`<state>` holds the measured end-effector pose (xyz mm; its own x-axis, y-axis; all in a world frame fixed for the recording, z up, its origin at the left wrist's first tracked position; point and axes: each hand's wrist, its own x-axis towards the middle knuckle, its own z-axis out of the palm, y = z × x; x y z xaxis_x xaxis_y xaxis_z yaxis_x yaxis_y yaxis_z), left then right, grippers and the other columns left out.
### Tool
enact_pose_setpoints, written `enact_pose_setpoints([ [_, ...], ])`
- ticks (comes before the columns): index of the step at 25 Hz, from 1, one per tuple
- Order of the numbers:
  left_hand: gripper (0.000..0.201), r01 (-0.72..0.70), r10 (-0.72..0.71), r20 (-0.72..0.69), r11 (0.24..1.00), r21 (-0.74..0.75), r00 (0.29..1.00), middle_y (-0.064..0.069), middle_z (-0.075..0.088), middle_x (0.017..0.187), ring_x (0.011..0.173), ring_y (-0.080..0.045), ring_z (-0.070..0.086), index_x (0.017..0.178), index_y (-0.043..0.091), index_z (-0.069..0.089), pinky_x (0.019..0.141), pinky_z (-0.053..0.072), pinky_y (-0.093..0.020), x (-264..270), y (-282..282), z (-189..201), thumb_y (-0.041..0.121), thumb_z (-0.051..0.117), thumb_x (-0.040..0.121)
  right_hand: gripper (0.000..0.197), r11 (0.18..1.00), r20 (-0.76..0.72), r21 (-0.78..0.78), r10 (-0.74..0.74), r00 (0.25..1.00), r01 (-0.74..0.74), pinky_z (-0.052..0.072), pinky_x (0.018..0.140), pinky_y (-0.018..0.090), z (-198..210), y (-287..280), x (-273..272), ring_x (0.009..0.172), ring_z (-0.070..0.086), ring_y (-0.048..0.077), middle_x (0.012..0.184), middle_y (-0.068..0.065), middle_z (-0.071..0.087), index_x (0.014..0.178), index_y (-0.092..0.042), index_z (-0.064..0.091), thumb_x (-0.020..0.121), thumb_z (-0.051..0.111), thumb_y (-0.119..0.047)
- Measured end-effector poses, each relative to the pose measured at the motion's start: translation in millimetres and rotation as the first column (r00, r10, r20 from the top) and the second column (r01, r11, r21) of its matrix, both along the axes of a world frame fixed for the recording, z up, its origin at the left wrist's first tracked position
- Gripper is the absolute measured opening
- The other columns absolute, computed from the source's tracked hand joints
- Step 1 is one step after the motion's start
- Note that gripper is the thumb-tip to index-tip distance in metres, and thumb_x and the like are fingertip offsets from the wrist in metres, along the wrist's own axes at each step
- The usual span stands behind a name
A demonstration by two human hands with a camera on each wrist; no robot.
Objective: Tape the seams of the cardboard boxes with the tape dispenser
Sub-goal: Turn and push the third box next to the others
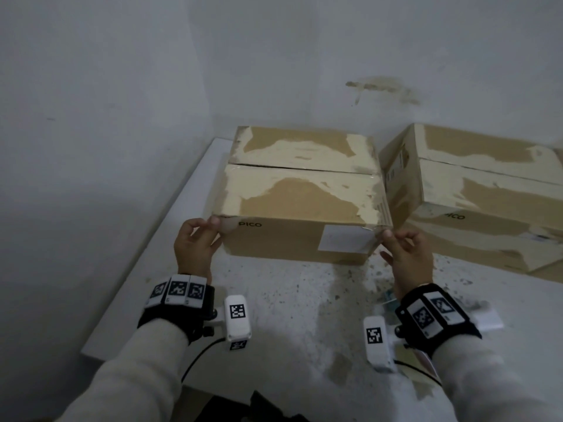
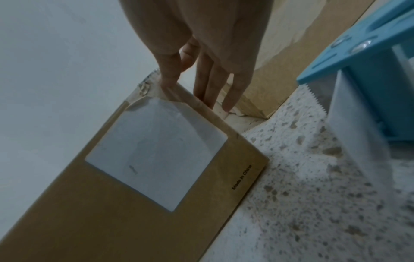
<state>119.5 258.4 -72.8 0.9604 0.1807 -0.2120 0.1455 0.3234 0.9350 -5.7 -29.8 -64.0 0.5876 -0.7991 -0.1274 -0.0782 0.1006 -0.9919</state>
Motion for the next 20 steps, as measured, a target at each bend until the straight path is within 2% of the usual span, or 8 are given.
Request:
enact_pose_setpoints([
  [4,0.018,-0.044,0.044,0.010,0.998,0.038,0.999,-0.005,0.065,0.081,0.078,-0.015,0.062,0.073,0.016,0.055,0.072,0.058,-0.025,-2,-1,1,0.007,0.065,0.085,0.021,1.000,0.014,-0.002,0.023,1.000,-0.023,0.058,0.061,0.025,5,3,0,0.077,0.061,0.014,0.081,0.002,0.064,0.072,-0.019,0.050,0.088,0.061,-0.009],
  [8,0.015,-0.083,0.079,0.035,0.990,0.110,0.996,-0.002,0.065,0.081,0.077,-0.013,0.062,0.075,0.018,0.061,0.065,0.057,-0.020,-3,-6,3,0.008,0.065,0.086,0.019,0.999,0.005,-0.030,-0.010,1.000,0.010,0.058,0.064,0.025,6,7,-1,0.077,0.063,0.016,0.080,0.003,0.065,0.074,-0.020,0.056,0.089,0.060,-0.010],
  [10,0.010,-0.114,0.105,0.063,0.980,0.161,0.993,-0.001,0.065,0.079,0.075,-0.013,0.061,0.078,0.015,0.063,0.067,0.056,-0.027,-6,-8,4,0.009,0.065,0.085,0.018,0.998,-0.012,-0.045,-0.037,0.999,0.036,0.059,0.069,0.029,4,8,-1,0.079,0.063,0.020,0.079,0.003,0.065,0.076,-0.021,0.059,0.089,0.059,-0.009],
  [12,0.002,-0.134,0.118,0.078,0.959,0.248,0.990,-0.001,0.066,0.079,0.077,-0.015,0.063,0.084,0.012,0.064,0.076,0.056,-0.036,-5,-8,1,0.012,0.066,0.084,0.011,0.994,-0.037,-0.081,-0.071,0.997,0.068,0.057,0.077,0.038,1,9,1,0.083,0.062,0.026,0.081,0.009,0.066,0.082,-0.014,0.062,0.089,0.058,-0.008],
  [14,0.002,-0.148,0.138,0.055,0.936,0.318,0.989,-0.003,0.067,0.082,0.083,-0.021,0.065,0.079,0.020,0.065,0.085,0.056,-0.044,-3,-7,-1,0.019,0.066,0.080,0.009,0.986,-0.074,-0.136,-0.104,0.992,0.093,0.055,0.082,0.044,-1,11,2,0.085,0.062,0.028,0.087,0.013,0.065,0.094,-0.004,0.064,0.090,0.055,-0.004],
  [16,0.005,-0.147,0.150,0.020,0.927,0.346,0.989,-0.004,0.068,0.086,0.089,-0.026,0.066,0.071,0.027,0.062,0.086,0.055,-0.047,-2,-9,4,0.030,0.060,0.074,0.013,0.979,-0.125,-0.173,-0.134,0.983,0.111,0.054,0.086,0.047,-5,11,4,0.085,0.063,0.028,0.090,0.013,0.065,0.099,-0.002,0.063,0.089,0.055,-0.004],
  [18,0.016,-0.132,0.133,0.026,0.908,0.398,0.991,-0.003,0.065,0.088,0.087,-0.022,0.063,0.075,0.020,0.060,0.080,0.053,-0.032,-3,-13,10,0.036,0.060,0.079,0.013,0.971,-0.173,-0.213,-0.149,0.974,0.110,0.054,0.087,0.051,-8,11,6,0.089,0.065,0.030,0.092,0.014,0.067,0.099,-0.005,0.064,0.089,0.056,-0.008],
  [20,0.027,-0.134,0.112,0.074,0.856,0.499,0.991,-0.002,0.061,0.091,0.084,-0.016,0.056,0.089,0.008,0.060,0.065,0.040,-0.010,-7,-17,16,0.035,0.060,0.088,0.013,0.965,-0.196,-0.236,-0.163,0.967,0.115,0.054,0.085,0.053,-8,11,8,0.088,0.065,0.031,0.090,0.012,0.067,0.098,-0.008,0.066,0.088,0.057,-0.008],
])
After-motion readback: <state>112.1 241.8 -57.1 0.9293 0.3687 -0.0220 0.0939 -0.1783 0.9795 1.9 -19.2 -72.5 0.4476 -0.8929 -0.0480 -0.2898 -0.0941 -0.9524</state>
